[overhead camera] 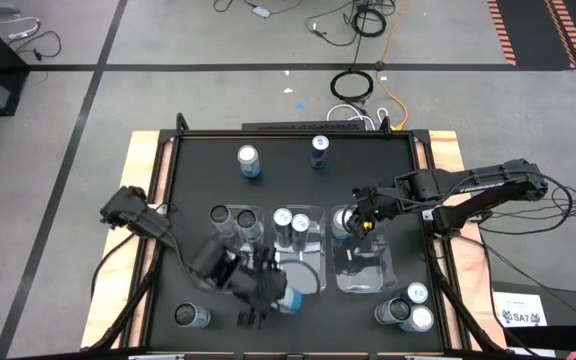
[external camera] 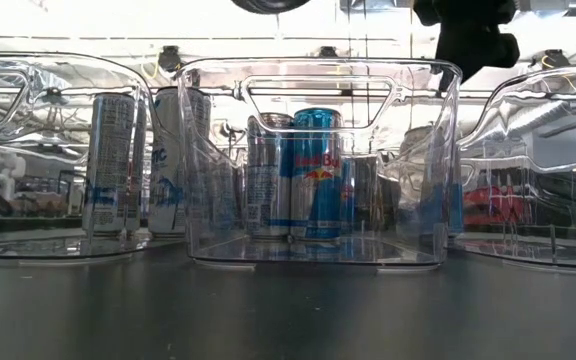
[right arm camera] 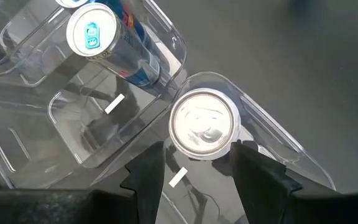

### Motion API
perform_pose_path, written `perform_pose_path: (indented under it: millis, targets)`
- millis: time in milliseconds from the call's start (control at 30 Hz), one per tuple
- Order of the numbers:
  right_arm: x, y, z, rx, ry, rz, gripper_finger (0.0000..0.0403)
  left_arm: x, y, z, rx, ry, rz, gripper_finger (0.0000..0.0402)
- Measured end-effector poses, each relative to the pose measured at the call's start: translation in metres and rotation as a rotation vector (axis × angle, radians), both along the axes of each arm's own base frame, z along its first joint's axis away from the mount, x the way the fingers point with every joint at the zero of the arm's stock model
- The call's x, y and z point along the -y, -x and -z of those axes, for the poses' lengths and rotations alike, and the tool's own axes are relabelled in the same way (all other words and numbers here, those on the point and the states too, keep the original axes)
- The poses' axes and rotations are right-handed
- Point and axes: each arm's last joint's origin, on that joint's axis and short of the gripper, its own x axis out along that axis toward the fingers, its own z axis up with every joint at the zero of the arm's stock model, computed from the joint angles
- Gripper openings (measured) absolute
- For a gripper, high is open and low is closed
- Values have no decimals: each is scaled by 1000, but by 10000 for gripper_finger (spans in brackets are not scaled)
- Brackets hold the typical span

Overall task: Sort soda cans
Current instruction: Move the left white and blue soda can to the bottom of the table

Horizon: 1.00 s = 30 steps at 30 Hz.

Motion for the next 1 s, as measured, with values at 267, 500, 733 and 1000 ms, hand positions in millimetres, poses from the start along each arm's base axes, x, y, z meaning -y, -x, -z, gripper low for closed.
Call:
perform_pose_path:
  millis: [267, 500, 733, 1000]
  targets:
    - [0, 0, 0, 3, 1, -1, 173, 25, -5, 19, -155, -49, 35, 308]
    - [0, 0, 0, 4, 1, 0, 173, 37, -21, 59, -282, -43, 7, 308]
    - [0, 0, 0, 5, 1, -1, 173, 40, -36, 96, -396, -24, -82, 308]
    - [0, 0, 0, 5, 0, 0, 173, 39, -42, 110, -452, 27, -241, 361]
